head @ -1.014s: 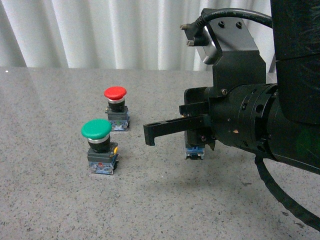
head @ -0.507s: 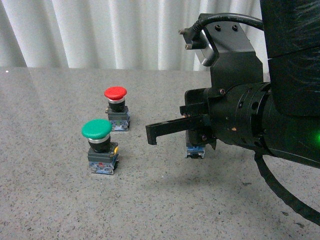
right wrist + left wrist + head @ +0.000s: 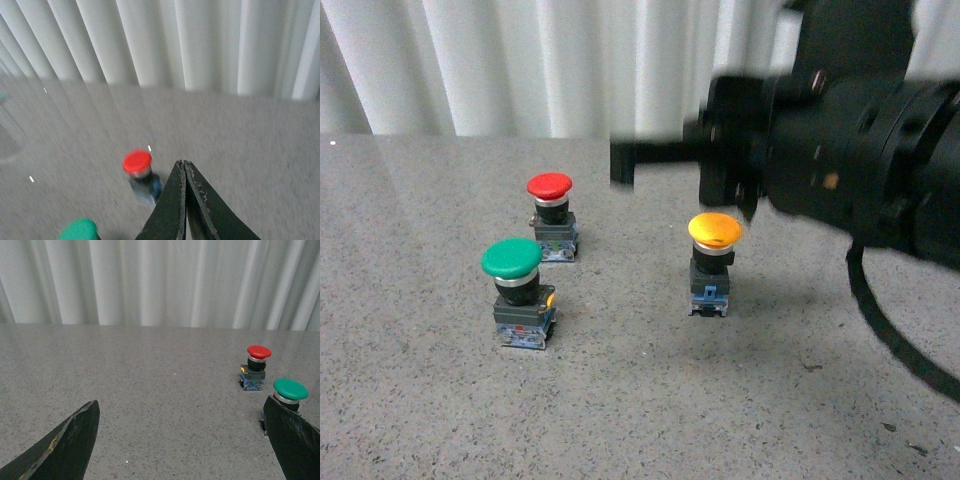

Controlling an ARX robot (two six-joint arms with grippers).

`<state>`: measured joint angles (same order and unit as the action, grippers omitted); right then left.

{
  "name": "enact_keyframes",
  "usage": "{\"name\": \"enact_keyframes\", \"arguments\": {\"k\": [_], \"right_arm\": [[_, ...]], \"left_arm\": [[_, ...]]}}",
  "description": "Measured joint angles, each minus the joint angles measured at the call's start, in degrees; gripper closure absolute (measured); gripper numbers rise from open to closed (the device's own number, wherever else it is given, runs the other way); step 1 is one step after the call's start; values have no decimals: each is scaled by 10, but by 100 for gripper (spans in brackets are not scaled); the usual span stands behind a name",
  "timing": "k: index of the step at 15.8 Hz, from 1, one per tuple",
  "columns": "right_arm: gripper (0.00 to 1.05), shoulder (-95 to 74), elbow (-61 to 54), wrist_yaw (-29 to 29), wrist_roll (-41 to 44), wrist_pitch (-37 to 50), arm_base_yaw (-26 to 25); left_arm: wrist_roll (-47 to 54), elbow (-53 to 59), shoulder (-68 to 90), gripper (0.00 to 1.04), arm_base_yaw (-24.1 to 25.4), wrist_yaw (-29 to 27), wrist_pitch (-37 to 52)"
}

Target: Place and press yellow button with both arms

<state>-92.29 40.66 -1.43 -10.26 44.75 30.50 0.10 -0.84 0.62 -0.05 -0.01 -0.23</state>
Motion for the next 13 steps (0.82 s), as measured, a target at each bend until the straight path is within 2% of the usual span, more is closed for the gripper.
{"name": "enact_keyframes", "arguments": {"k": [2,5,9,10,11,12,13], "right_arm": [[103,51,1,5,-27,40,15],[103,90,-26,9,-52,30,21],[103,280,-124,-24,-52,-66,19],[103,346,-148,-120,-18,-134,18],[103,419,-188,-188,29,-186,-15],[103,503,-236,-192,57,-243,-78],[103,616,-290,-133,77,-315,-166]], "left_arm": [[0,0,0,7,0,0,0],[0,0,0,7,0,0,0],[0,0,0,7,0,0,0],[0,0,0,7,0,0,0],[0,0,0,7,0,0,0],[0,0,0,7,0,0,0],[0,0,0,7,0,0,0]]}}
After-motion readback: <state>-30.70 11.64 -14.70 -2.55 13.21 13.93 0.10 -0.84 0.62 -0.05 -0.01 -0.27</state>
